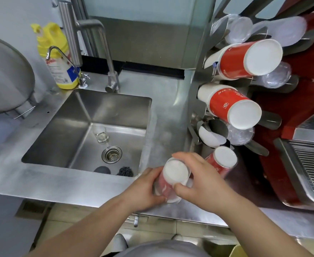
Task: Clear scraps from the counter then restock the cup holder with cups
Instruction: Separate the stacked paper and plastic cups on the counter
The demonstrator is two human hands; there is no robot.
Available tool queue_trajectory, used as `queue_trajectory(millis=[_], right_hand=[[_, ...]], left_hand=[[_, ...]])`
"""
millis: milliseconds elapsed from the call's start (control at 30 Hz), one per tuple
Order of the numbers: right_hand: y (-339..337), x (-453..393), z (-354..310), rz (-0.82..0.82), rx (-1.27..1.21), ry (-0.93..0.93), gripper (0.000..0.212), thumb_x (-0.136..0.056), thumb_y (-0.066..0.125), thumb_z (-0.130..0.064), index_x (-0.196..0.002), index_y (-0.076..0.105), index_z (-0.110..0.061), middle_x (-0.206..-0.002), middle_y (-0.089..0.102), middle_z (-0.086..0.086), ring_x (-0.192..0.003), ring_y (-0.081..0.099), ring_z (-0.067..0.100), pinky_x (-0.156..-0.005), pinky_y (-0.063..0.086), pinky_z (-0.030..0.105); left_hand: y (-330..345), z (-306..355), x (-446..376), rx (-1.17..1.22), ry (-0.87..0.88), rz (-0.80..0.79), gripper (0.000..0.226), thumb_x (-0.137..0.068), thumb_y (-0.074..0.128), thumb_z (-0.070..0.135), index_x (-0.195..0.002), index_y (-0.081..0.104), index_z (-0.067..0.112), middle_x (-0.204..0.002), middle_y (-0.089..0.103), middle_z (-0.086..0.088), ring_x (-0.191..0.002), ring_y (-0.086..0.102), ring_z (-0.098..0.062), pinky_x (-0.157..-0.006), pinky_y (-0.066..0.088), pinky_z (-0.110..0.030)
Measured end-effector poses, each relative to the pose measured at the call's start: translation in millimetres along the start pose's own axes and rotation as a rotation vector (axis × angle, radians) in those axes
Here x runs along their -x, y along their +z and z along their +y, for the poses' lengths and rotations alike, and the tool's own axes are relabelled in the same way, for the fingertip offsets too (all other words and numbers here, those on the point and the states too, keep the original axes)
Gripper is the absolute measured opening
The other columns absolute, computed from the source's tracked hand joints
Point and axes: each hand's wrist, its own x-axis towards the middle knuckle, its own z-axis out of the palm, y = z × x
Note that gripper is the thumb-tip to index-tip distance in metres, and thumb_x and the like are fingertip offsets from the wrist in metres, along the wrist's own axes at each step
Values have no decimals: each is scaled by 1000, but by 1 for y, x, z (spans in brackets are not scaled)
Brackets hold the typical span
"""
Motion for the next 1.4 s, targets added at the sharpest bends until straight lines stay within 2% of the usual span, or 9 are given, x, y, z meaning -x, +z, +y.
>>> queue_trajectory(millis=[100,267,400,600,800,1000,1167,1267,1400], right_hand=[[1,1,0,7,8,27,68,-67,70,-31,-129,42,-36,-129,50,-14,-118,44,-1,-94,30,6],[0,5,-1,1,2,50,67,-68,72,-31,-128,42,-38,-127,50,-18,-112,42,-7,-88,27,-1],[-1,6,-2,7,6,58,66,-69,72,-28,-128,44,-36,-123,50,-20,-108,42,-9,-87,27,-3],[-3,8,-4,-10,19,55,65,-70,72,-27,-128,44,-35,-122,49,-22,-109,40,-10,-88,26,-3],[-7,7,-5,-30,31,74,66,-70,71,-31,-129,43,-36,-129,49,-18,-117,43,-3,-97,37,17],[-7,8,-5,-16,4,76,63,-68,72,-32,-125,46,-38,-123,52,-21,-114,47,-2,-97,42,23],[-20,7,-11,52,-34,83,64,-67,75,-30,-121,45,-45,-110,49,-32,-94,52,-7,-83,39,11],[-30,5,-14,50,-58,92,64,-67,74,-33,-121,43,-49,-113,53,-24,-85,52,-6,-80,40,16],[-40,5,-18,47,-31,89,64,-69,73,-34,-123,43,-48,-112,53,-22,-79,50,-12,-77,38,13]], left_hand=[[7,-5,2,17,29,34,83,-67,82,33,-135,37,44,-123,46,12,-119,45,2,-97,38,-11],[19,-17,2,20,66,47,91,-63,85,39,-140,37,38,-128,51,12,-121,51,-5,-98,46,-27],[30,-22,-2,-20,79,119,73,-65,82,42,-128,47,35,-118,59,18,-108,58,-7,-88,51,-32],[37,-28,-4,-41,54,157,55,-65,81,46,-111,52,35,-103,62,19,-94,58,-4,-79,50,-25],[37,-26,-5,-41,40,159,53,-63,79,48,-107,54,34,-100,63,18,-91,60,-5,-78,51,-26],[37,-24,-6,-30,12,137,44,-61,79,47,-96,55,35,-92,64,16,-83,59,-4,-71,50,-24],[31,-16,-2,-21,15,143,41,-59,79,37,-87,50,44,-85,60,17,-76,53,2,-67,39,-15],[27,-9,2,1,26,156,41,-61,81,35,-91,54,42,-92,64,16,-86,61,-1,-70,47,-17],[29,-10,2,0,38,162,44,-62,80,42,-99,55,40,-97,64,16,-91,62,-2,-76,51,-22]])
